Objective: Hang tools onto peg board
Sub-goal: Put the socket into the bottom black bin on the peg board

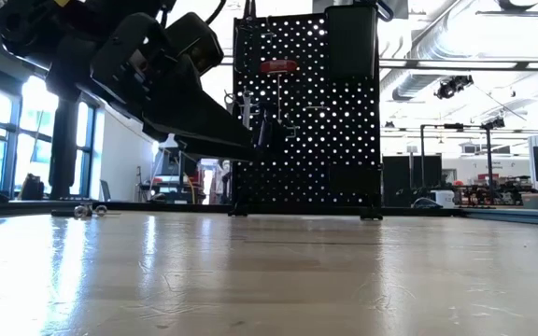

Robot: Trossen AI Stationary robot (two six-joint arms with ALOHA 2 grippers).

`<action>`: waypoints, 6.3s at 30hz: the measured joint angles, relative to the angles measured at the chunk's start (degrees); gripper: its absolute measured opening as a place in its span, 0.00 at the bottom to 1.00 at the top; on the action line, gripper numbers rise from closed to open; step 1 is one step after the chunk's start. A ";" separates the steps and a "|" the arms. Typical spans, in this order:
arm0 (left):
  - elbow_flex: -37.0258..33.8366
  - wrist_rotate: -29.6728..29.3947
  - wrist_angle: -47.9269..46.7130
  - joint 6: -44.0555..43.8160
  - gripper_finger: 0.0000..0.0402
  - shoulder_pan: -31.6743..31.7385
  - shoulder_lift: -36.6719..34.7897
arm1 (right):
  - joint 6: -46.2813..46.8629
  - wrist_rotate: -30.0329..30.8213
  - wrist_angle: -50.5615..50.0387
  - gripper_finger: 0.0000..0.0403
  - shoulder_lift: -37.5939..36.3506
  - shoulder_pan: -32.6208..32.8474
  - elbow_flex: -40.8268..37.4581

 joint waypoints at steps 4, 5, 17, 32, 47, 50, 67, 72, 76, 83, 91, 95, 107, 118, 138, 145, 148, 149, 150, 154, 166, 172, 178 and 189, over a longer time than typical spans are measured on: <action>0.00 0.00 0.10 0.49 0.50 0.00 0.00 | 1.15 -0.02 -0.43 0.46 0.88 1.59 0.00; 0.00 0.00 0.09 0.48 0.50 0.00 0.00 | 1.48 -0.37 -0.49 0.46 1.27 1.59 -0.02; 0.00 0.00 0.18 -0.39 0.50 -0.09 0.00 | 10.77 -1.83 5.10 0.46 6.36 3.01 0.00; -0.04 0.04 1.10 -0.58 0.50 -0.27 0.00 | 13.56 -1.51 6.55 0.16 9.62 4.34 0.20; -0.04 0.04 2.66 -1.03 0.50 -0.52 0.00 | 13.93 2.37 5.29 0.18 9.70 3.48 0.09; -0.04 0.07 3.17 -1.00 0.50 -0.52 0.00 | 13.36 3.42 4.75 0.18 9.68 2.86 0.07; -0.04 0.04 3.41 -0.61 0.50 0.70 0.00 | 3.56 24.55 -10.12 0.18 3.40 -9.86 -0.22; -0.04 0.02 3.02 -0.48 0.50 0.70 0.00 | -2.31 31.23 -13.11 0.18 0.35 -17.45 -0.17; -0.04 -0.23 3.02 0.42 0.50 0.76 0.00 | -10.44 34.61 -11.35 0.18 -2.38 -24.88 -0.13; -0.04 -0.30 2.98 2.10 0.50 0.87 0.00 | -32.93 37.57 0.61 0.18 -5.28 -38.93 -0.11; -0.04 -0.07 1.88 2.64 0.50 2.25 0.00 | -56.57 36.33 15.74 0.18 -7.93 -55.24 -0.05; -0.04 -0.07 0.82 2.67 0.50 2.91 0.00 | -64.90 31.77 21.34 0.18 -8.69 -63.65 -0.02; -0.04 0.01 -2.70 3.59 0.50 3.17 0.00 | -70.92 13.10 26.95 0.18 -8.66 -78.84 0.00; -0.09 -0.17 -9.28 3.52 0.50 6.54 -0.59 | -72.47 11.46 26.70 0.37 -8.66 -79.78 0.00; -0.09 -0.74 -23.62 8.03 0.50 9.85 -12.73 | -70.54 12.65 27.51 0.46 -8.66 -74.70 0.00; -0.09 -3.17 -33.27 8.23 0.50 10.51 -18.21 | -71.13 14.86 27.51 0.46 -8.66 -70.77 0.00; -0.09 -4.63 -37.92 8.23 0.50 10.51 -21.15 | -70.76 15.14 27.51 0.46 -8.66 -69.34 0.00; -0.09 -4.96 -39.53 8.24 0.50 10.51 -22.23 | -70.55 15.17 27.55 0.46 -8.66 -68.92 0.00; -0.09 -5.37 -41.09 8.22 0.50 10.51 -23.27 | -70.53 15.17 27.55 0.46 -8.66 -68.45 0.00; -0.09 -8.05 -47.83 8.22 0.50 10.49 -28.03 | -70.22 15.19 27.64 0.46 -8.66 -66.26 0.00; -0.42 -22.63 -73.20 -2.18 0.50 10.51 -45.80 | -67.87 14.45 27.52 0.45 -8.66 -57.81 0.00; -0.42 -22.65 -79.63 -8.36 0.48 13.31 -49.65 | -65.77 14.40 27.25 0.45 -8.66 -53.75 0.00; -0.54 -22.59 -83.04 -13.91 0.44 18.29 -47.76 | -63.29 14.36 26.98 0.45 -8.63 -50.17 0.00; -9.70 -18.07 -72.67 -21.36 0.46 27.03 -42.66 | -60.39 18.01 26.76 0.45 -8.63 -44.63 0.00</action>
